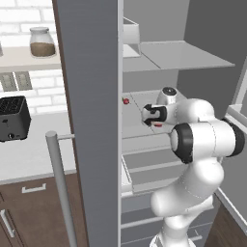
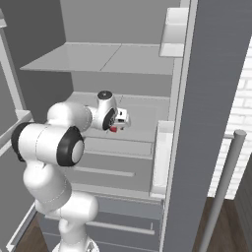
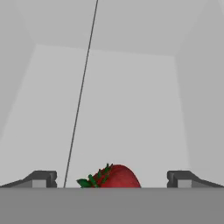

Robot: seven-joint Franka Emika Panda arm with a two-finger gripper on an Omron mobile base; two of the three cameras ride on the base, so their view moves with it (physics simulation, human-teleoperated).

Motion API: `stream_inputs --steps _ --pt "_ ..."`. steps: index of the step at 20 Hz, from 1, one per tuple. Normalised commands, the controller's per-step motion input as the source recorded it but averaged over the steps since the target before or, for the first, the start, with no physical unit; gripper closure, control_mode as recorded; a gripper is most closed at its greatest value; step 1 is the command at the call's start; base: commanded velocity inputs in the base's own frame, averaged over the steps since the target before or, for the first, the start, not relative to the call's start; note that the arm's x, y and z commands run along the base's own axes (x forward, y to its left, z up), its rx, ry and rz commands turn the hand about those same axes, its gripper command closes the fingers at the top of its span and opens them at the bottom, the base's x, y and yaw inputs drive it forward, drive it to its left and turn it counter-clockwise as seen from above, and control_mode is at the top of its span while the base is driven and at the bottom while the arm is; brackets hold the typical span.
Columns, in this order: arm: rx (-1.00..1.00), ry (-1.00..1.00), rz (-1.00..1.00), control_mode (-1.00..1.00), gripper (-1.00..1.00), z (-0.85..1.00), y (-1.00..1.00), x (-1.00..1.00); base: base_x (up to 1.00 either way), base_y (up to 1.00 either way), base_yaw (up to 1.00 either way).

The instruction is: Take the strawberry from the fridge and place it on top of the pancake, located on the dining counter.

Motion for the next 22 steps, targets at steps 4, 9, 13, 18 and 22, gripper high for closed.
stream_inputs --steps 4,9,13,18,22 --pt "0.00 0.01 0.00 -1.00 1.00 -0.18 0.00 0.04 0.00 0.00 0.00" --pt "0.00 0.04 -0.02 -1.00 1.00 -0.21 0.00 -0.03 0.00 0.00 0.00" --pt "0.00 0.00 -0.12 -1.00 1.00 -0.06 0.00 -0.51 0.00 0.00 0.00" --pt "0.01 0.01 -0.21 -1.00 1.00 0.04 0.08 -0.71 0.00 0.00 0.00" --pt "0.10 -0.01 -0.10 -1.00 1.00 0.82 0.28 -0.90 0.00 0.00 0.00"
